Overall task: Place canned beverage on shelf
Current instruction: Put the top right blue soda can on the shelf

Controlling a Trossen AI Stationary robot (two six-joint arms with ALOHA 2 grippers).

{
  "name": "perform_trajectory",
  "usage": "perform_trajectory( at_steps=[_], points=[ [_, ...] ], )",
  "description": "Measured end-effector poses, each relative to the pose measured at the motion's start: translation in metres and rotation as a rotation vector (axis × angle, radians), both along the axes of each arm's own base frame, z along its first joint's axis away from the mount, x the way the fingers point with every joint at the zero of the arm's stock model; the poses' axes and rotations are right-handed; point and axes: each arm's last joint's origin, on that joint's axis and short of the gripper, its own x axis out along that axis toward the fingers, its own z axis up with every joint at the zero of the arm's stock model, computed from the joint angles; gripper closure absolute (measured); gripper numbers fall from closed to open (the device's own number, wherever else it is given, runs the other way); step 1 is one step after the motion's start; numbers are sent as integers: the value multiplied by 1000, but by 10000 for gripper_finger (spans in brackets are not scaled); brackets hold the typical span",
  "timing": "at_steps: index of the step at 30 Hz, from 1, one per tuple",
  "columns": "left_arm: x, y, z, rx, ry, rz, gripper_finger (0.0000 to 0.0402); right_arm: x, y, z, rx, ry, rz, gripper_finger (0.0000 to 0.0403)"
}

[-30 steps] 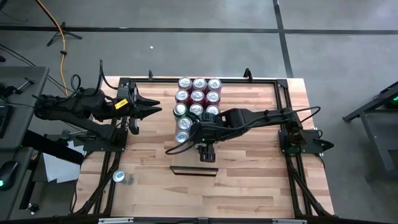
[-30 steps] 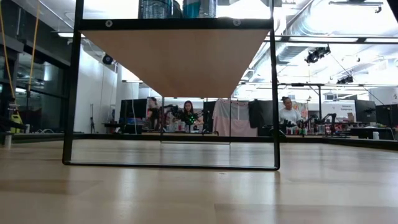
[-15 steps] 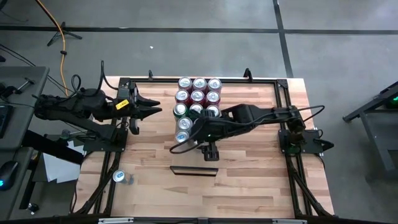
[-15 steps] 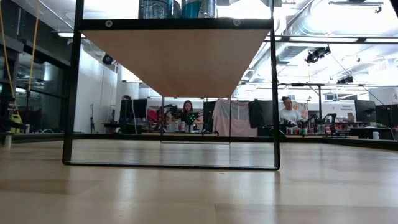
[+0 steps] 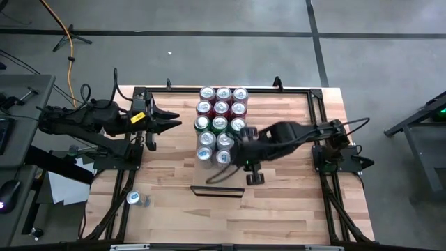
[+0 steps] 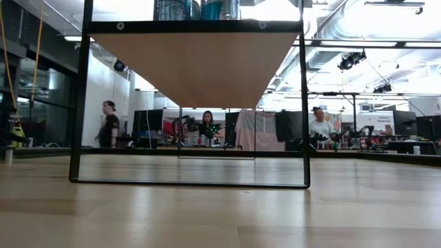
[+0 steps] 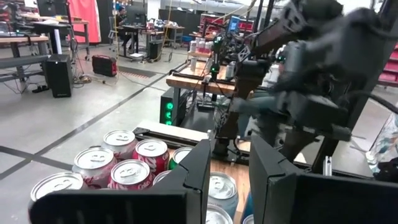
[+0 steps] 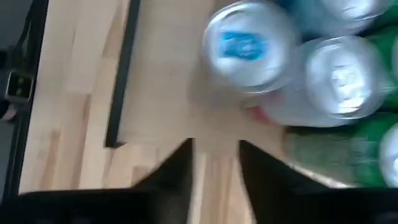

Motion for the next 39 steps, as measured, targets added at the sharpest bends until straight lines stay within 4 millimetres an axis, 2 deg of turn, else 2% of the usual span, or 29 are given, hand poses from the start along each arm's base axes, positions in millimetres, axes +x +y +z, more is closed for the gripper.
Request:
perform_trajectory(
  at_steps=[2, 4, 7, 10, 15, 20, 25, 39],
  points=[
    [0, 0, 0, 1, 3, 4, 359, -1, 9, -9, 5, 35, 28, 360],
    [1, 0, -1, -1, 7, 6, 359, -2, 15, -20, 17, 50, 40, 389],
    [1, 0, -1, -7, 6, 6, 359, -4, 18, -42, 69, 57, -3, 379],
    [1, 0, -1, -8, 6, 6, 359, -9, 16, -60, 134, -4, -63, 396],
    [1, 0, -1, -33, 2, 6, 359, -11, 8, -72, 320, -224, -242, 399],
    [1, 0, -1, -39, 4, 6, 359, -11, 6, -87, 316, -286, -380, 402],
    [1, 0, -1, -39, 3, 5, 359, -4, 7, -97, 267, -304, -435, 403],
    [1, 0, -1, -39, 3, 5, 359, 14, 4, -104, 262, -372, -414, 403]
  ],
)
